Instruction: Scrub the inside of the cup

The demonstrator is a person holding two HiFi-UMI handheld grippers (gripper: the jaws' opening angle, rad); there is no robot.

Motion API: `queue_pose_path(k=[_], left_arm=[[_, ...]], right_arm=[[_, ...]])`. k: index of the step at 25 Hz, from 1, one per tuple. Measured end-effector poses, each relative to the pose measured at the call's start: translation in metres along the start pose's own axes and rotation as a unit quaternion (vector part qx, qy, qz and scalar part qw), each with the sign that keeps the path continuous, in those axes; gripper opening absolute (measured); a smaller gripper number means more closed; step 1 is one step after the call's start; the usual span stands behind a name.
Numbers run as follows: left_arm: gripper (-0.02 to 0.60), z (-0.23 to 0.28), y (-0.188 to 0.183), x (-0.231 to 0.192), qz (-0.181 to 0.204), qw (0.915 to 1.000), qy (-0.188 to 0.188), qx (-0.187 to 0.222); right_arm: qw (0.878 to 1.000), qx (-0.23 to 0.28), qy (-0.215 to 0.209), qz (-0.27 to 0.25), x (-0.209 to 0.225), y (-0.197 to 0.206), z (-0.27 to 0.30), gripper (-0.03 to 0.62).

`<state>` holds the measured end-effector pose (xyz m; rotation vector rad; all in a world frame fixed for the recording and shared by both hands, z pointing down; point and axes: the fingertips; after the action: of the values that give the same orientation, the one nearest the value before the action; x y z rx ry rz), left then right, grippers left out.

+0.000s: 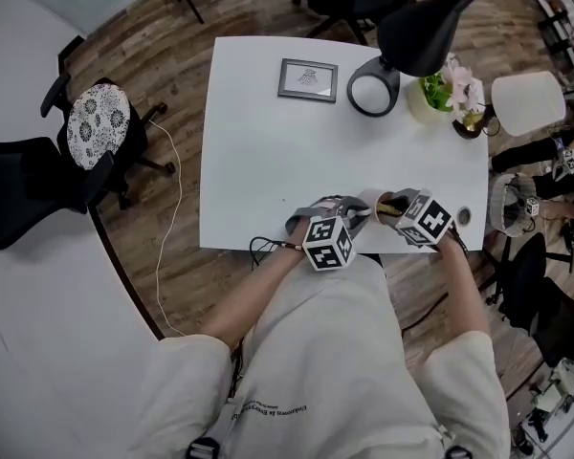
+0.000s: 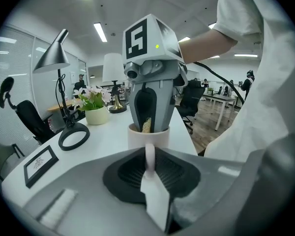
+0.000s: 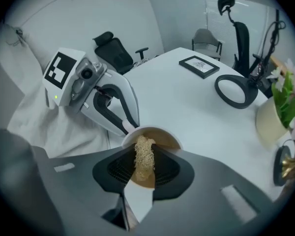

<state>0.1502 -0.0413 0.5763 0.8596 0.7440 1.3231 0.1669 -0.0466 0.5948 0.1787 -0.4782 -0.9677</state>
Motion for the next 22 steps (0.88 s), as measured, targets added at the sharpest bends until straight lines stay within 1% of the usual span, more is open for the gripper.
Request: queue_pose_path(k=[2, 4, 8, 11, 13, 15, 19, 22], left_arm=[[0.051, -0.001, -0.001, 0.001, 0.001, 1.0, 0.003, 0.005], [0.049, -0.001, -0.003, 0.001, 0.005, 0.9999, 0.008, 0.008], [0.049, -0.001, -0.006, 0.001, 0.007, 0.9998, 0.016, 0.013], [0.049, -0.001, -0.008, 0.0, 0.003, 0.9998, 0.014, 0.016], [0.051, -0.001, -0.008, -0.001, -0.003, 0.9998, 0.013, 0.018], [0.051, -0.001, -0.008, -0.003, -0.01, 0.9997, 0.012, 0.02], [0.051, -0.001, -0.004, -0.005, -0.037, 0.9988, 0.007, 0.03], [0.052, -0.002, -0.001, -0.003, -0.046, 0.9983, 0.011, 0.035]], right_arm=[[0.998, 0.04, -0.008, 0.038, 0.001, -0.003, -0.002, 0.109], [0.995, 0.073, -0.004, 0.071, 0.003, -0.007, -0.004, 0.109], [0.987, 0.117, 0.036, 0.107, 0.012, -0.014, -0.011, 0.107], [0.981, 0.137, 0.075, 0.114, 0.02, -0.016, -0.011, 0.109], [0.981, 0.137, 0.101, 0.099, 0.024, -0.017, -0.01, 0.109], [0.982, 0.122, 0.126, 0.066, 0.026, -0.018, -0.01, 0.109], [0.982, 0.061, 0.174, -0.03, 0.029, -0.018, -0.008, 0.109], [0.979, 0.011, 0.182, -0.085, 0.028, -0.014, -0.006, 0.109]])
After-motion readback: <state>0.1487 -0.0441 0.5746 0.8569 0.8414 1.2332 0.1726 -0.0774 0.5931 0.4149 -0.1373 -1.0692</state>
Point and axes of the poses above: the fingertips, and each gripper's own axes: z forward along the fingers, x to its right, y out of its underside, and after that the axes turned 6 degrees about x, right-handed
